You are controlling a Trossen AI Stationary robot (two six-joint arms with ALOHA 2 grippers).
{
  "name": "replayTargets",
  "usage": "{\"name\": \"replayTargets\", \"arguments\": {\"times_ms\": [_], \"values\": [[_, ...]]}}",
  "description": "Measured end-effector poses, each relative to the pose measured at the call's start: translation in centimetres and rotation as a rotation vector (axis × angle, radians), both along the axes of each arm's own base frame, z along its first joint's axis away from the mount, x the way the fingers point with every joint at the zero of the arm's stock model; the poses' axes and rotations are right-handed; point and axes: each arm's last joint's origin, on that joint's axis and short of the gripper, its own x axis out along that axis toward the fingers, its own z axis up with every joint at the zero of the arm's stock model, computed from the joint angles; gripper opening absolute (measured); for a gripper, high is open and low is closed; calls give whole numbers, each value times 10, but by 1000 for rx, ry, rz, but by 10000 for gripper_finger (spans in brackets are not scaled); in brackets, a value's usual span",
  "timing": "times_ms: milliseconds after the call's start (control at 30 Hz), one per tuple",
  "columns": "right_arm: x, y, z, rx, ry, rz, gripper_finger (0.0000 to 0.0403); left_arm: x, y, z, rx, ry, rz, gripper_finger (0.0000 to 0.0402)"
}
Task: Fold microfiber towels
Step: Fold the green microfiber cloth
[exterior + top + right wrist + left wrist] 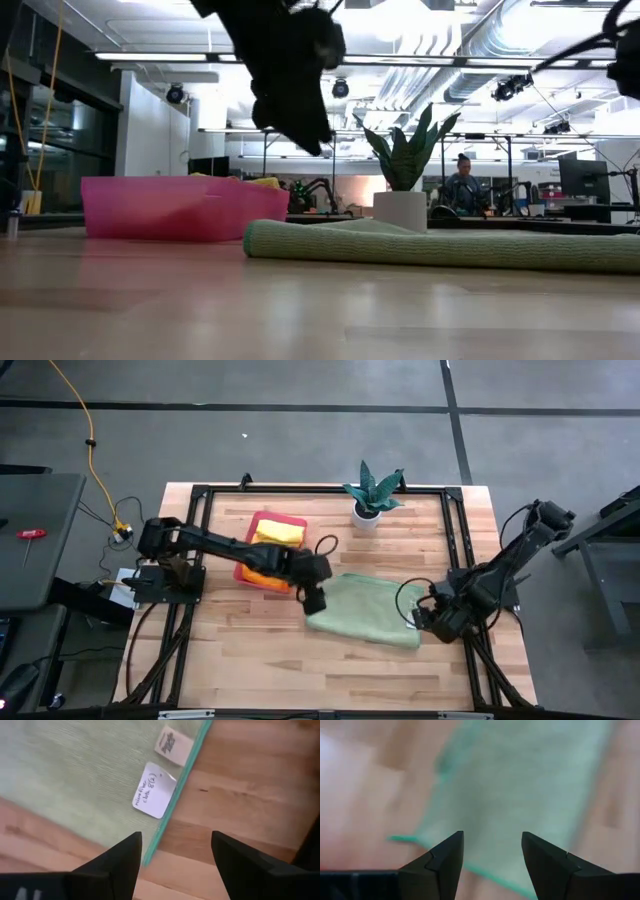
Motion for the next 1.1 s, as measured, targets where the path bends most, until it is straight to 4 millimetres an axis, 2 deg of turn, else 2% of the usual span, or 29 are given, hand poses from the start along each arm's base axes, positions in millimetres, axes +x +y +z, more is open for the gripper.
{"name": "replayTargets", "arguments": {"times_ms": [200, 333, 500, 767, 867, 967, 1100], "values": [[14, 16, -22, -15, 61, -46, 231, 1, -36, 4, -141, -189, -75, 178], [20, 11, -36, -34, 91, -106, 231, 3, -50, 20, -170, -300, -86, 177], [26, 2, -65, 70, -12, -159, 231, 3, -51, 25, -206, -333, -82, 179], [29, -6, -71, 96, -15, -197, 225, -5, -49, 31, -231, -305, -86, 178], [29, -8, -71, 92, -15, -197, 192, -5, -49, 34, -238, -324, -77, 179], [29, -9, -73, 80, 5, -190, 139, -6, -49, 38, -273, -335, -43, 177], [28, -10, -74, 54, 13, -177, 56, -16, -44, 62, -287, -419, -28, 177]]}}
